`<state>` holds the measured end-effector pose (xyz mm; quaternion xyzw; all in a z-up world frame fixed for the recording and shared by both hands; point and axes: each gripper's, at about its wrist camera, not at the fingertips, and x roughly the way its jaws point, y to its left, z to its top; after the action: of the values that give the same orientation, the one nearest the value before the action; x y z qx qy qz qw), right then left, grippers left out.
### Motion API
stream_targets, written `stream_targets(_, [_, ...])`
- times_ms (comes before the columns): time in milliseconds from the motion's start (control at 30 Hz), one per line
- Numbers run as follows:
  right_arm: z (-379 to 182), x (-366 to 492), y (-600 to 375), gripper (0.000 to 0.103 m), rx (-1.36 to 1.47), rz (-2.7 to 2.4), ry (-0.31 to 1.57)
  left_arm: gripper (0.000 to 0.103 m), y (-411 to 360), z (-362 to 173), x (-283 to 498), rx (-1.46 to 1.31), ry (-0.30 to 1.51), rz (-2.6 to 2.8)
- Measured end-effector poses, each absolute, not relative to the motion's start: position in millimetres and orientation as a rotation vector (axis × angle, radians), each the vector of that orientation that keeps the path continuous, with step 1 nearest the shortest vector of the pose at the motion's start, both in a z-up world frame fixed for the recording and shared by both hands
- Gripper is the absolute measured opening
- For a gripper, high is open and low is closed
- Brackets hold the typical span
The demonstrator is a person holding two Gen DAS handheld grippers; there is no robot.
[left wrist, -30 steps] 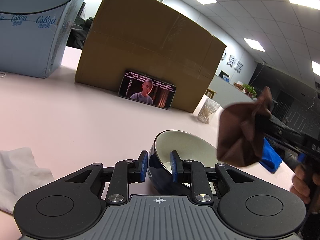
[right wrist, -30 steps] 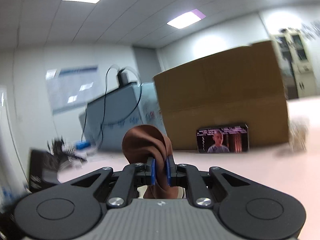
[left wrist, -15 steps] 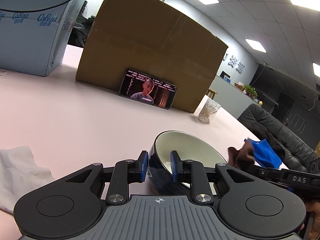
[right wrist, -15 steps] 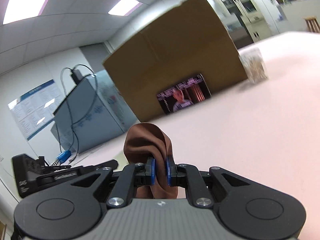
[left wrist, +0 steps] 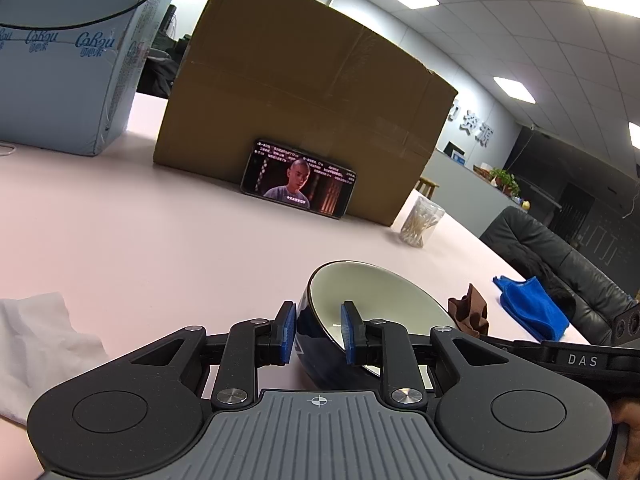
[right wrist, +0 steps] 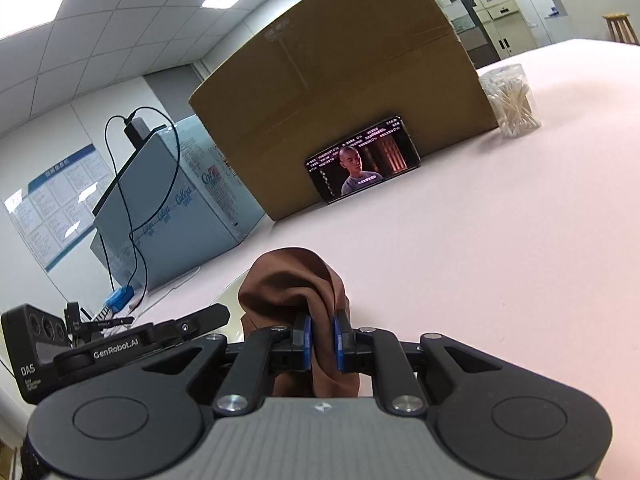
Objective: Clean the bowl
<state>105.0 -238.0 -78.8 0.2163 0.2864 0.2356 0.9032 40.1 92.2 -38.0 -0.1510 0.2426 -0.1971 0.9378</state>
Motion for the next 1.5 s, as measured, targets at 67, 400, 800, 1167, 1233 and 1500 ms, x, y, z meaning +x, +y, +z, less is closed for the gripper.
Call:
stream_targets(67, [-81,109,-235,0.014,0.433,0.479,0.597,0.023,92,-38,40,-0.305,0.495,-0.402])
stream_targets(400, [-74,124,-221,0.014,0.344,0.445,0.615,0.023,92,-37,40,-0.304,0.493,-0.403])
stream_targets(800, [-63,124,-214,0.014,0.277,0.461,0.612,0.023,90,-37,38,-0.294,0.49,-0.399])
stream_targets(1167, [-61,144,-206,0.014,0.225,0.457,0.616,0.023,90,-37,38,-0.297,0.49,-0.402])
stream_targets(1233, [-61,142,-207,0.014,0.233,0.458,0.617,0.023,91,-38,39,-0.298,0.491,-0.402])
stream_targets(1500, [-63,120,-211,0.013,0.248,0.451,0.61,0.027,90,-41,45,-0.304,0.529,-0.424])
